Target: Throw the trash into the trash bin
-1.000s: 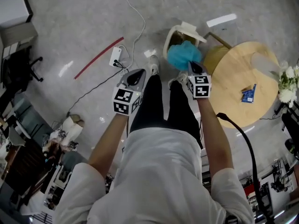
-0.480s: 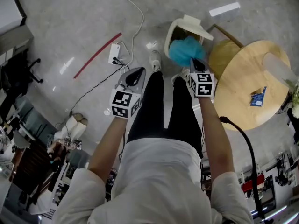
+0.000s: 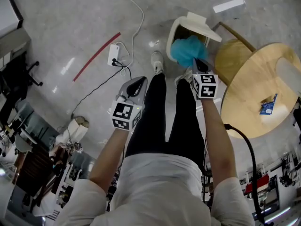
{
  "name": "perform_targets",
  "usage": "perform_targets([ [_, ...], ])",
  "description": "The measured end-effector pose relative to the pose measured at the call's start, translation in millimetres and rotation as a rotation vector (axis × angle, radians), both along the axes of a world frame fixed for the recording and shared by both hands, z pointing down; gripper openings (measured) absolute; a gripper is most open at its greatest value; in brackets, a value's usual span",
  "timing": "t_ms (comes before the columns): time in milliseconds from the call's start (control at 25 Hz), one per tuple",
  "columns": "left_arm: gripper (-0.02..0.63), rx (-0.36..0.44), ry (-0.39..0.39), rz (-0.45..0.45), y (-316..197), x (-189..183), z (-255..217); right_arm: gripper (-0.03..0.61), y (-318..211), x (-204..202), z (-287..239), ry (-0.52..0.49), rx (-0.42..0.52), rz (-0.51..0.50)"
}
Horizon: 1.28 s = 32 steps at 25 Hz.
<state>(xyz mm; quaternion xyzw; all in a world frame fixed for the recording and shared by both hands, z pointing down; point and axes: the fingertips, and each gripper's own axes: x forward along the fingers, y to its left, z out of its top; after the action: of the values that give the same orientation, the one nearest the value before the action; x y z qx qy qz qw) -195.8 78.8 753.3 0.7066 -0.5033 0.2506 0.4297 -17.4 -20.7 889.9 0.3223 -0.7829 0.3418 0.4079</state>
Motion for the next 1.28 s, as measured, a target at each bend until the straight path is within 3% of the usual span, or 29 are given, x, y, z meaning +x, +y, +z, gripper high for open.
perform_targets([
  [400,0.003,-0.011,-0.003,0.002,7,2,34,0.005,11,3,46,-0.022,-0.043,0.020],
  [720,0.003,-0.043,0.013,0.015,22,11,51,0.006,9,4,67,-0.049,-0.070,0.091],
  [880,0.003,-0.050,0.018,0.023,25,13,54,0.083,8,1,69,-0.056,-0.073,0.098],
  [1120,0.003,-0.046,0.019,0.026,20,15,57,0.138,8,7,72,-0.036,-0.070,0.102],
  [1280,0.003,-0.047,0.019,0.031,19,16,59,0.143,12,11,73,-0.032,-0.075,0.104],
])
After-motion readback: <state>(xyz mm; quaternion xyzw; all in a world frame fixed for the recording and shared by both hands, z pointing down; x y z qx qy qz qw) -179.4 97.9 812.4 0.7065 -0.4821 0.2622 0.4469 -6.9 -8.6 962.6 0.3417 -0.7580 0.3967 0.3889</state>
